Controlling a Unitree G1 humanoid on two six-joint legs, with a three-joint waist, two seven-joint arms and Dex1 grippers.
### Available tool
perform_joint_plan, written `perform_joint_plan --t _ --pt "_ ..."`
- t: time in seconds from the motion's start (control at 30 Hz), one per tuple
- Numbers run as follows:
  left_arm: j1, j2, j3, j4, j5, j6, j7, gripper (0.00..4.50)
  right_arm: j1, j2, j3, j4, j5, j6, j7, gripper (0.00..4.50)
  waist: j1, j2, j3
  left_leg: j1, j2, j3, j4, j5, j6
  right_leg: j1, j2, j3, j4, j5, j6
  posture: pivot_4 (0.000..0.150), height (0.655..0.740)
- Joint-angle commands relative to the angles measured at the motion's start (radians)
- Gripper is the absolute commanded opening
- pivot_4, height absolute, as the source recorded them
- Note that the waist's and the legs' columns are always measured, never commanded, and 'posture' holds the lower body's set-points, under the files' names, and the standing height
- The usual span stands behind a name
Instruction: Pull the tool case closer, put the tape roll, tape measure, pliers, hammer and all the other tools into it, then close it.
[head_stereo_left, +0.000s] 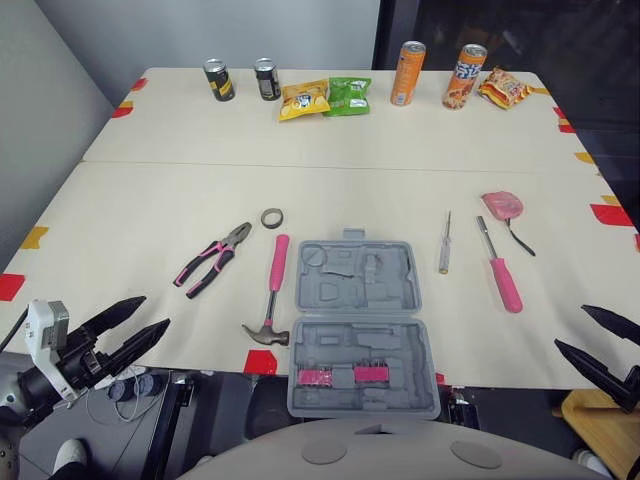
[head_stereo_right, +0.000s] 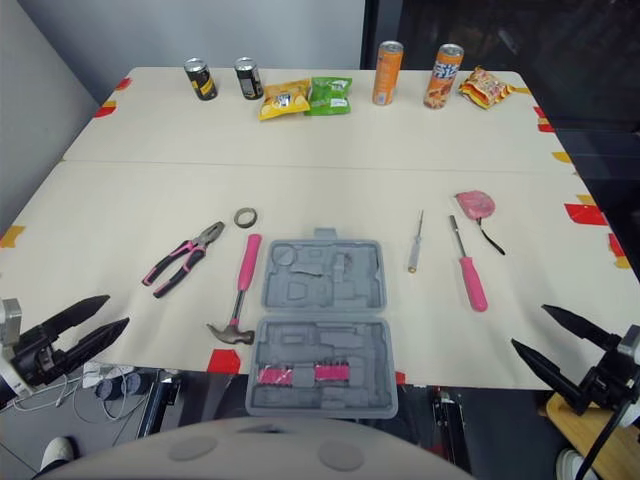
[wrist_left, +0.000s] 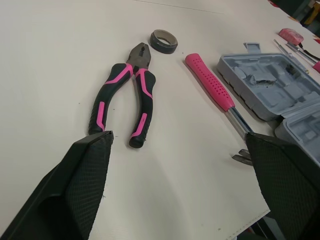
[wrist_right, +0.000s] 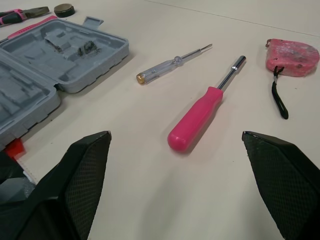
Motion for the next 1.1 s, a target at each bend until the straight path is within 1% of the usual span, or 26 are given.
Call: perform_joint_plan --t 0.03,0.17,0.2,0.23,0.3,0.37,0.43,0.53,0.6,0.67,0.77,0.83,0.9,1.0,1.1 --pt "-0.011 0.015 -0.005 -0.014 0.01 -0.019 -0.001 4.5 -0.019 -0.024 -0.012 -0.015 0.016 -0.005 0.0 4.48 0.002 0.001 -0.001 0.0 0.0 0.0 0.0 0.0 0.0 0.0 0.0 0.0 0.0 0.0 0.0 0.15 0.74" --pt "-0.04 0.07 -0.036 -0.067 0.055 -0.01 0.022 4.5 -0.062 -0.025 0.029 -0.11 0.011 0.039 -0.063 4.48 0.008 0.001 -0.001 0.0 0.0 0.0 0.0 0.0 0.001 0.0 0.0 -0.001 0.001 0.0 0.001 0.15 0.74" --pt "-0.061 0.094 -0.046 -0.084 0.078 -0.008 0.04 4.5 -0.08 -0.01 0.047 -0.143 -0.052 -0.025 -0.102 4.48 0.009 0.001 -0.001 0.0 0.0 -0.001 0.0 0.0 0.001 -0.001 0.0 -0.001 0.002 0.0 0.001 0.15 0.74" --pt "-0.086 0.123 -0.059 -0.106 0.1 -0.005 0.053 4.5 -0.086 -0.008 0.074 -0.198 -0.05 0.007 -0.127 4.48 0.011 0.001 -0.001 0.0 0.001 -0.001 0.0 0.001 0.001 -0.001 0.001 -0.001 0.002 0.0 0.001 0.15 0.74" --pt "-0.137 0.176 -0.08 -0.148 0.118 0.011 0.068 4.5 -0.109 -0.01 0.113 -0.279 -0.029 0.067 -0.171 4.48 0.017 0.001 -0.001 0.001 0.001 -0.001 0.0 0.001 0.001 -0.001 0.001 -0.001 0.004 0.0 0.001 0.15 0.74" --pt "-0.189 0.234 -0.115 -0.197 0.128 0.045 0.067 4.5 -0.153 -0.018 0.142 -0.337 0.038 0.11 -0.166 4.48 0.019 0.001 -0.001 0.004 0.001 -0.001 0.0 0.001 0.001 0.0 0.001 -0.001 0.004 0.0 0.001 0.15 0.74" --pt "-0.268 0.304 -0.165 -0.239 0.136 0.112 0.08 4.5 -0.187 -0.05 0.173 -0.398 0.111 0.203 -0.16 4.48 0.02 0.002 -0.002 0.003 0.001 0.0 0.0 0.001 0.001 -0.001 0.001 -0.001 0.004 0.001 0.001 0.15 0.74" --pt "-0.403 0.4 -0.265 -0.282 0.198 0.209 0.139 4.5 -0.235 -0.093 0.21 -0.452 0.188 0.296 -0.129 4.48 0.02 0.002 -0.002 0.0 0.001 -0.001 0.002 0.001 0.001 -0.002 0.001 -0.001 0.005 0.001 0.001 0.15 0.74" --pt "-0.533 0.475 -0.375 -0.285 0.234 0.306 0.135 4.5 -0.288 -0.091 0.235 -0.464 0.206 0.31 -0.136 4.48 0.019 0.002 -0.002 -0.003 0.001 -0.001 0.004 0.001 0.002 -0.004 0.001 -0.002 0.006 0.001 0.0 0.15 0.74" --pt "-0.722 0.524 -0.522 -0.271 0.269 0.406 0.085 4.5 -0.329 -0.088 0.26 -0.47 0.208 0.314 -0.126 4.48 0.019 0.002 -0.002 -0.005 0.001 -0.001 0.007 0.001 0.002 -0.007 0.0 -0.001 0.01 0.001 0.0 0.15 0.74" --pt "-0.982 0.52 -0.723 -0.215 0.326 0.505 -0.013 4.5 -0.372 -0.078 0.289 -0.473 0.209 0.317 -0.12 4.48 0.02 0.002 -0.002 -0.006 0.001 0.0 0.01 0.001 0.001 -0.009 0.0 -0.001 0.013 0.0 -0.001 0.15 0.74" --pt "-1.142 0.473 -0.844 -0.152 0.383 0.527 -0.071 4.5 -0.386 -0.069 0.303 -0.473 0.203 0.314 -0.122 4.48 0.018 0.002 -0.002 -0.006 0.001 0.0 0.01 0.001 0.001 -0.009 0.0 -0.001 0.013 0.0 -0.001 0.15 0.74" --pt "-1.271 0.422 -0.961 -0.058 0.478 0.484 -0.12 4.5 -0.393 -0.059 0.314 -0.468 0.198 0.313 -0.126 4.48 0.017 0.002 -0.002 -0.006 0.0 0.001 0.01 0.001 0.001 -0.01 -0.001 -0.001 0.014 -0.001 -0.002 0.15 0.74" --pt "-1.396 0.353 -1.092 0.088 0.605 0.4 -0.18 4.5 -0.395 -0.05 0.325 -0.459 0.19 0.304 -0.124 4.48 0.009 0.002 -0.002 -0.008 0.0 0.001 0.01 0.001 0.001 -0.011 -0.001 0.0 0.015 -0.001 -0.002 0.15 0.74" --pt "-1.5 0.255 -1.207 0.232 0.714 0.314 -0.238 3.66 -0.405 -0.042 0.334 -0.452 0.186 0.304 -0.126 4.5 0.008 0.002 -0.002 -0.012 0.0 0.0 0.012 0.002 0.001 -0.015 -0.001 -0.001 0.017 0.0 -0.002 0.15 0.74"
